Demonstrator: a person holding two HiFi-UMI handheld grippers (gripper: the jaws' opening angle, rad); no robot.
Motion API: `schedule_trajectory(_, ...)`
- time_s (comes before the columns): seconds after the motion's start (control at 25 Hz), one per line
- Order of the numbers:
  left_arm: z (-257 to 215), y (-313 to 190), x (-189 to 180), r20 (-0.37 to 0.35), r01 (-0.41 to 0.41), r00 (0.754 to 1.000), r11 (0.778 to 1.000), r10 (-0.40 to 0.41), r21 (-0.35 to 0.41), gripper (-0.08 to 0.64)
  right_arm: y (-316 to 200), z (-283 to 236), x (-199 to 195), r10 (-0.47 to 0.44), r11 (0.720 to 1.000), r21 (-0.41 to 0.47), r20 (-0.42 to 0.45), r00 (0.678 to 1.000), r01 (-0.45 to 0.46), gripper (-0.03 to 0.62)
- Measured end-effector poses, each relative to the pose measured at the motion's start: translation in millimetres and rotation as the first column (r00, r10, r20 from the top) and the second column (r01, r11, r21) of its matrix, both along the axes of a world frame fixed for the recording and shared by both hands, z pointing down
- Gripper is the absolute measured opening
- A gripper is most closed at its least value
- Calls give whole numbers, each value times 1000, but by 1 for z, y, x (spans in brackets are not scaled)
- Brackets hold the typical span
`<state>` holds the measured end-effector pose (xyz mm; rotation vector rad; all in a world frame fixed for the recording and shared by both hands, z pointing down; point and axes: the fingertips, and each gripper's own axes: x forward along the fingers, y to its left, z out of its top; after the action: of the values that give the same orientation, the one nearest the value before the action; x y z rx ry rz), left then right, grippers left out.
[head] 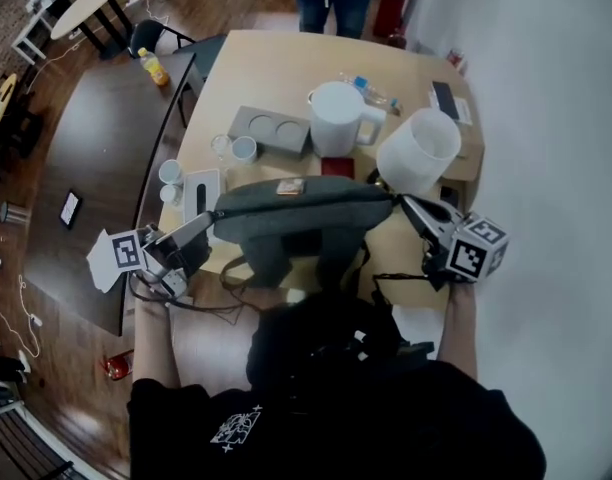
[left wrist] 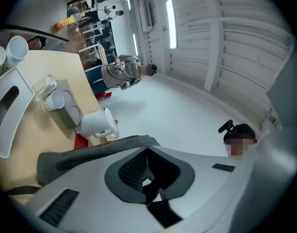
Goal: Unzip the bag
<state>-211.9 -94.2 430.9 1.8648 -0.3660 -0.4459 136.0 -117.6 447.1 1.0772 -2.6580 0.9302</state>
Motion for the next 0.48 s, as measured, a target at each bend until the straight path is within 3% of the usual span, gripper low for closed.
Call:
schedule_trajectory(0.2,-3,-6,-22,88,85,992,994,-91,73,12,0,3,-1,18,1000,2,19,1000,-18,20)
schedule_trajectory(0.4,41,-7,2,-43,74,996,997,-75,-39,15,-1,9,1,19,1000,-6,25,1000,-19,20)
schedule_trajectory(0.48,64,-6,-1,51,98,994,991,-94,-87,-5,-2,9,2,20,1000,2,8,1000,-20,20)
